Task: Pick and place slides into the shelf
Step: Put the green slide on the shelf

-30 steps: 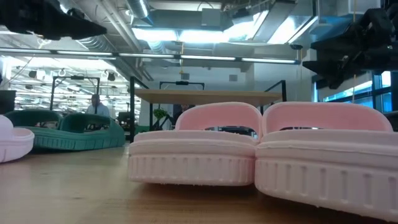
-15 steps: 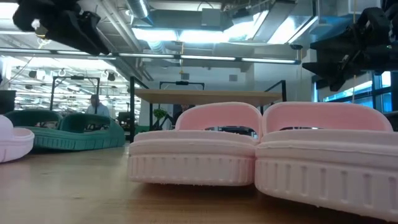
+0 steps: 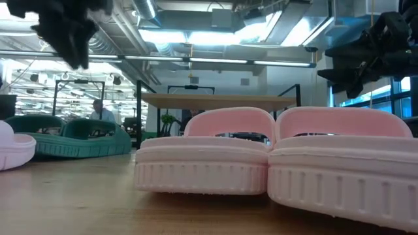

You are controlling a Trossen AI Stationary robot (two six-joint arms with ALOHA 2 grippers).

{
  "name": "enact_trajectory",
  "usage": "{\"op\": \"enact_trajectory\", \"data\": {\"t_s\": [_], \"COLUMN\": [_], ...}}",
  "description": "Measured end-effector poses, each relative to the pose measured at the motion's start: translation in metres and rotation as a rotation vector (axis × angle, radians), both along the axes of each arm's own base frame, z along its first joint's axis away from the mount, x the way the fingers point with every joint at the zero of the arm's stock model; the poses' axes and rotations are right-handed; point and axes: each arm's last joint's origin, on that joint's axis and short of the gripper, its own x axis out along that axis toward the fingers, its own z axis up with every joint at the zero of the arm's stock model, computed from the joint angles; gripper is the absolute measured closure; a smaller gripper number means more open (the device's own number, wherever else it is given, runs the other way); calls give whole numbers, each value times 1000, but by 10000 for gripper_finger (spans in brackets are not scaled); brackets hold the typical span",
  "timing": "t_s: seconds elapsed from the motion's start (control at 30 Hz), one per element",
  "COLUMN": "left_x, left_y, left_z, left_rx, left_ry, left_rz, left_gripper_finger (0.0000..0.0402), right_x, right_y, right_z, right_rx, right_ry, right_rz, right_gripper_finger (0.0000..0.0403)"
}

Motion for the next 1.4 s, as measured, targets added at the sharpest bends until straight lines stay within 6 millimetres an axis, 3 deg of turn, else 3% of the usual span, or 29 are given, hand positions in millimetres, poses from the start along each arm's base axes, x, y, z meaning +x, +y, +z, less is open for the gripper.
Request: {"op": "enact_trajectory", "data": {"t_s": [0.3,0.83,1.17,1.4], "left_x": [17,44,21,15], "left_y": [3,-1,19,24], "left_z": [-48,-102,-127,-134], "left_rx": [54,119,157,193], "left_ry": [295,569,661,659], "left_rz": [169,226,388,390], "left_gripper_finger": [209,209,209,229], "right_x": [0,0,0,0], "right_y": [0,0,0,0], "right_z": [-1,-2,-2,-2], "right_rx": [-65,-65,-62,-61], "right_ry": [22,35,34,34], "right_rz": [-4,-3,-2,-2], "right_gripper_finger": [126,126,126,126]}}
